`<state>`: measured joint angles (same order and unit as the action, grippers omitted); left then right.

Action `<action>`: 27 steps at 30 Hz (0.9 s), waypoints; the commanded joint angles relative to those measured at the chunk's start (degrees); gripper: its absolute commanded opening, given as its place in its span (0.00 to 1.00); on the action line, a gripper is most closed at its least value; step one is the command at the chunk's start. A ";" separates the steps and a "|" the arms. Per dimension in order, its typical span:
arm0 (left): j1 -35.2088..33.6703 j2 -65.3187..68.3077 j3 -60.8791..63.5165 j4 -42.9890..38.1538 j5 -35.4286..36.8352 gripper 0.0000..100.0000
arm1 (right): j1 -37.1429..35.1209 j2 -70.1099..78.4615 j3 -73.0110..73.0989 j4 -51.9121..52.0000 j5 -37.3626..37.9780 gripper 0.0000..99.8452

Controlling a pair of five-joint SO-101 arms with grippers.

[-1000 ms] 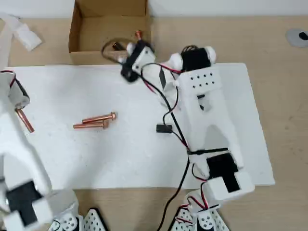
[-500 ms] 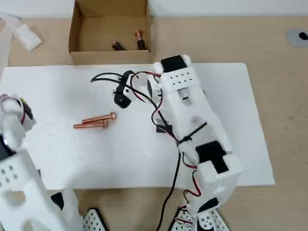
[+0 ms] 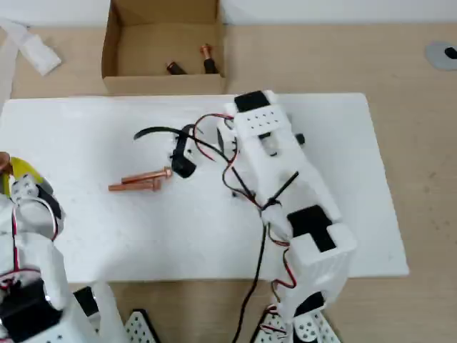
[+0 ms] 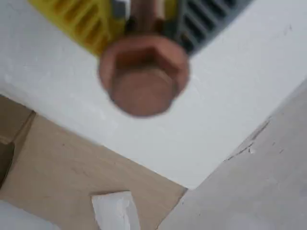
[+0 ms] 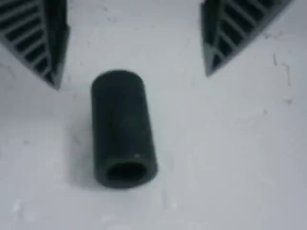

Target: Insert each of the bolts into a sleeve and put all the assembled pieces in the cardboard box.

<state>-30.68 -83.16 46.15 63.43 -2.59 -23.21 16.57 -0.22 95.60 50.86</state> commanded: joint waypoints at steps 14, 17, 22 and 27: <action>0.88 -8.13 3.43 -1.49 0.18 0.01 | -0.75 1.36 4.26 -7.91 0.53 0.30; 0.70 -8.13 3.25 -1.41 0.18 0.01 | -0.75 4.88 3.82 -8.18 0.53 0.30; 0.62 -8.13 3.16 -1.41 -0.44 0.01 | -0.75 9.01 3.47 -10.90 0.09 0.30; 0.53 -8.13 3.16 -1.41 -1.76 0.01 | -0.75 10.42 3.47 -11.78 0.00 0.26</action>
<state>-30.68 -90.81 50.11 63.43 -3.82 -23.21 23.08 3.30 86.55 50.86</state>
